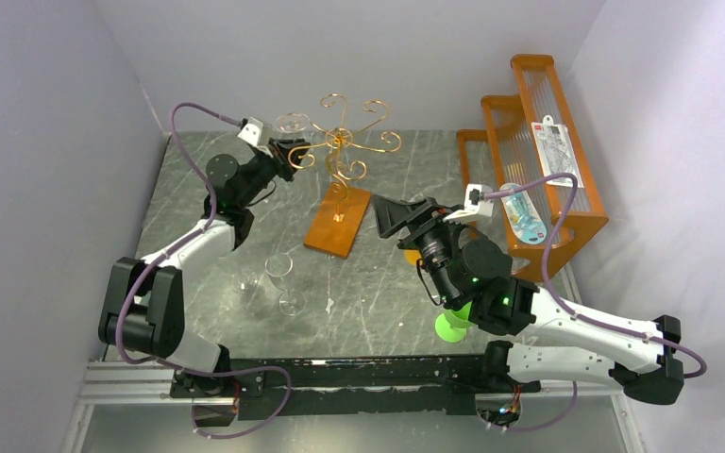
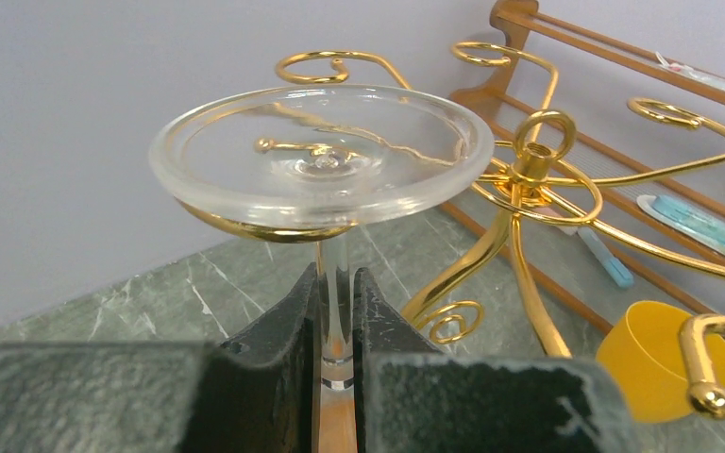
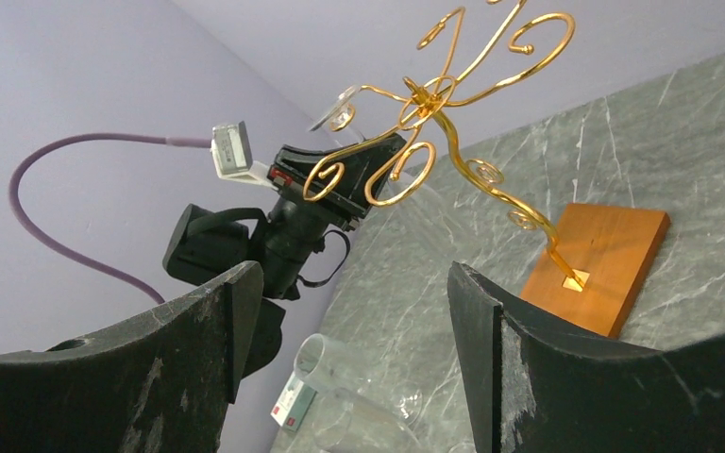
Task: Place the wine glass upside down on the wine glass rack
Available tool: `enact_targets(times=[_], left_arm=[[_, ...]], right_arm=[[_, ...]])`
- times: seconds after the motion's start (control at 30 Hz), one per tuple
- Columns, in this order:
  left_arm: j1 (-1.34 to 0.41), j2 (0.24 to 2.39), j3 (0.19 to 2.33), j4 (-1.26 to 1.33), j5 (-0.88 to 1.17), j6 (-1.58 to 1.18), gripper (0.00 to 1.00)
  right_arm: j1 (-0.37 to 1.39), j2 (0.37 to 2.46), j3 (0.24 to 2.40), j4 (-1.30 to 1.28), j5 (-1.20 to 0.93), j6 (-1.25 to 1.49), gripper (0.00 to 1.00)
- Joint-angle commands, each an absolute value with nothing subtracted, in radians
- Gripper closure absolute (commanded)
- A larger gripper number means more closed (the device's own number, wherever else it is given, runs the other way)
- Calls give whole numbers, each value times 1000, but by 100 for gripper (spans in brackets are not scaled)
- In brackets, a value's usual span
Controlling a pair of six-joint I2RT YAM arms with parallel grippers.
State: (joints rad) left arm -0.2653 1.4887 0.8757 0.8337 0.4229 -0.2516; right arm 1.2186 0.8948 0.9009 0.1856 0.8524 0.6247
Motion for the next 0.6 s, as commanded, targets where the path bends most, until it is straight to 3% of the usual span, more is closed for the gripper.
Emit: enact_targets(times=[0.0,0.17,0.27,0.33,0.57], left_arm=[[-270,1485,890,913,544,-178,92],[-270,1510,926,840,559,-174,81],[-269,1501,926,806,534,-195,61],[-270,1483,929,758,519,-182,53],[-270,1410,889,693,467,-161,47]], right_arm=[[1217,890,896,175,876,645,24],[1217,890,899,175,874,643,24],[1216,891,900,172,873,642,24],[1217,891,902,168,873,641,24],[1217,882,896,171,875,640,24]])
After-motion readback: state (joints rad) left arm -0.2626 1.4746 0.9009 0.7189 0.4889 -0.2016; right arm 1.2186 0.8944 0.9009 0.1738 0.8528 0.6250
